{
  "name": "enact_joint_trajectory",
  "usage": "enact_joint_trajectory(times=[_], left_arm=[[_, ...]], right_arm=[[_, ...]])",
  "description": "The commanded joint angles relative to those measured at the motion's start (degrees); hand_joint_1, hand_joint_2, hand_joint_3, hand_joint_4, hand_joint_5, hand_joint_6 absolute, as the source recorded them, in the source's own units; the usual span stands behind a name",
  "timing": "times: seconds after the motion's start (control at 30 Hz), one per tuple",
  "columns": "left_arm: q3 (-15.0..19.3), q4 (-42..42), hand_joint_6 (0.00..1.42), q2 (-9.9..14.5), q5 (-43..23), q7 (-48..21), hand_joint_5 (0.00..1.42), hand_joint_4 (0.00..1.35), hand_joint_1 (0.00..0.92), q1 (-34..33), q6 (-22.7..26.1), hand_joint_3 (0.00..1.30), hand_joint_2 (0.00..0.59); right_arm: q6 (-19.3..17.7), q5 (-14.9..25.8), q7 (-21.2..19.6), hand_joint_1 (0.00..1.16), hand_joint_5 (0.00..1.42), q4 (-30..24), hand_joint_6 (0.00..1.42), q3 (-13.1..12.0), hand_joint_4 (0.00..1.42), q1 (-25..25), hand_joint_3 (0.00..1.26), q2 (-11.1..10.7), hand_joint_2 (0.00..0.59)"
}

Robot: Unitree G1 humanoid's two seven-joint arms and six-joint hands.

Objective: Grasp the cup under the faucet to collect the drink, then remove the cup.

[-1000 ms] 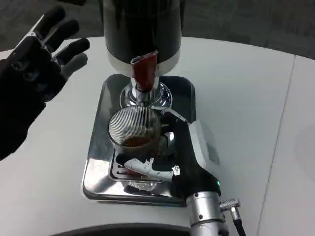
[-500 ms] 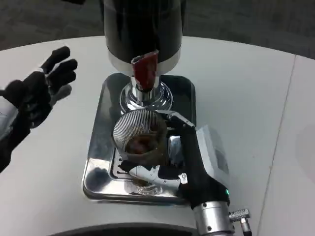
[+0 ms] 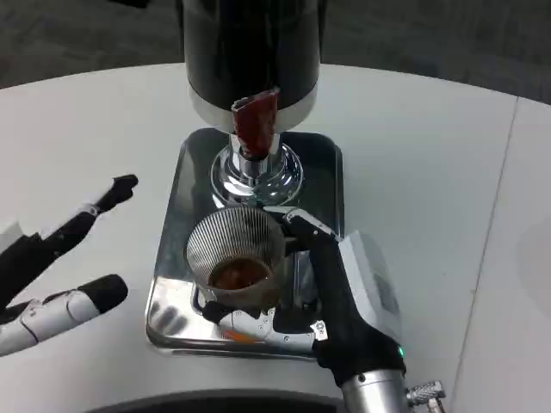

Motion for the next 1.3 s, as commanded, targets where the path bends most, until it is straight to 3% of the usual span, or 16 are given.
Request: enact_joint_trajectory(times=[0.03,0.2,0.43,0.7,1.03,1.3], left_arm=[[0.20,-1.51,0.00,1.03,8.52,5.35,0.00,0.00,0.000,3.29,-4.33,0.00,0.096],[-2.39,-2.68,0.00,2.15,20.85,10.00,0.00,0.00,0.000,5.36,-4.84,0.00,0.086],[-4.87,-4.70,0.00,0.91,29.52,15.66,0.00,0.00,0.000,6.35,-2.76,0.00,0.071],[-7.37,-6.86,0.00,-0.42,33.66,21.63,0.00,0.00,0.000,7.26,-1.79,0.00,0.057],[-8.30,-8.96,0.00,-0.41,35.44,24.49,0.00,0.00,0.000,9.87,-2.06,0.00,0.046],[-9.30,-10.87,0.00,-1.02,36.73,25.48,0.00,0.00,0.000,11.82,-1.35,0.00,0.042]], right_arm=[[0.31,0.39,0.83,1.12,0.95,-4.62,1.27,0.73,0.88,1.85,0.73,1.60,0.130],[0.96,0.20,2.45,1.12,0.95,-8.08,1.28,1.38,0.88,3.21,0.73,1.07,0.130],[1.06,0.63,4.65,1.12,0.95,-11.75,1.29,1.76,0.89,5.58,0.73,0.84,0.130],[1.52,0.34,6.27,1.12,0.95,-16.20,1.29,2.50,0.89,8.13,0.73,0.78,0.130],[2.10,1.28,10.72,1.12,0.96,-24.27,1.31,1.60,0.89,11.80,0.74,-0.93,0.130],[2.68,1.14,13.89,1.12,0.96,-30.41,1.31,2.23,0.89,17.49,0.74,-1.84,0.130]])
